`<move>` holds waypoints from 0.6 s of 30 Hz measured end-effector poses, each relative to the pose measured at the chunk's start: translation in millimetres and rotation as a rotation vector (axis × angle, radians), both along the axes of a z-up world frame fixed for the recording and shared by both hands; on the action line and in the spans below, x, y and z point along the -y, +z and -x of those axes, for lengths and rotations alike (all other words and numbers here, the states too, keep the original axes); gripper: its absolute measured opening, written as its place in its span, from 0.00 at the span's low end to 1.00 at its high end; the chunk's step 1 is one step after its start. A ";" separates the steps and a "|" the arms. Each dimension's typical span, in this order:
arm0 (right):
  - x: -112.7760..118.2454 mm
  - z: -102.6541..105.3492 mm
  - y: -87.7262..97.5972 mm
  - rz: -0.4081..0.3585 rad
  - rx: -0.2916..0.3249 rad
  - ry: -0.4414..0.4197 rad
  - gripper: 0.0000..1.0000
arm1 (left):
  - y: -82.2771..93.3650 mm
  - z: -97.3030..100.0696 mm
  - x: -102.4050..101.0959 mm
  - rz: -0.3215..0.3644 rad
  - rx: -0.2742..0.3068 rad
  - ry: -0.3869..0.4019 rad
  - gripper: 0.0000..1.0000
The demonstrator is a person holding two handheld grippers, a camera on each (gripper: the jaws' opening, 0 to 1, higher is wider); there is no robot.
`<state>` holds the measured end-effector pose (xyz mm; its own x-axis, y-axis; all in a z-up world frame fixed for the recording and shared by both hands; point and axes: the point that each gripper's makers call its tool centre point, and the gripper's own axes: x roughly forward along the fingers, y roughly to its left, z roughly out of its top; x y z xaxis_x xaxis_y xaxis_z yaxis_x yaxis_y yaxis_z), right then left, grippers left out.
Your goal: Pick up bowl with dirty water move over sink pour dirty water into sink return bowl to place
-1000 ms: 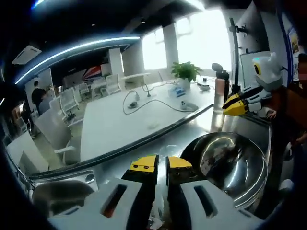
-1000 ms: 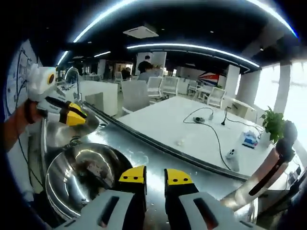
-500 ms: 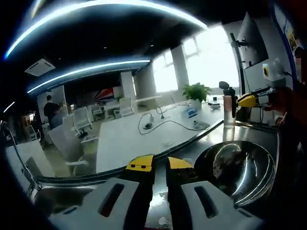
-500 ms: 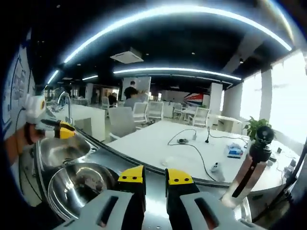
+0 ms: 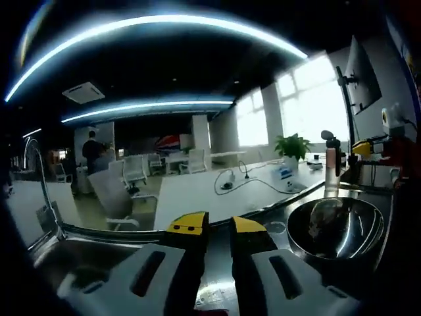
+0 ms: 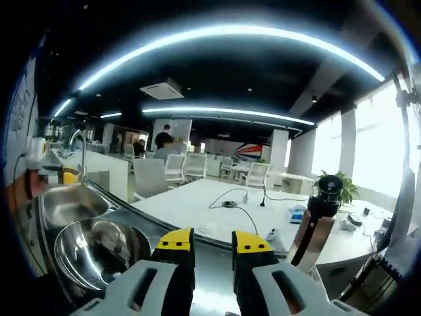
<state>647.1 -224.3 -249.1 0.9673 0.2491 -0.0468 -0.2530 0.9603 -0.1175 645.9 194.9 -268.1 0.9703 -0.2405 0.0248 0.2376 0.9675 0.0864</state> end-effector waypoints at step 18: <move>43.5 41.9 -29.7 -0.146 0.084 -0.083 0.28 | -12.6 37.9 -23.9 0.132 0.037 0.070 0.13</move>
<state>605.2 -267.8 -278.8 0.9839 0.1665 0.0655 -0.1673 0.9859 0.0070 608.0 218.8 -280.7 0.9824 -0.1649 0.0877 0.1685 0.9851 -0.0349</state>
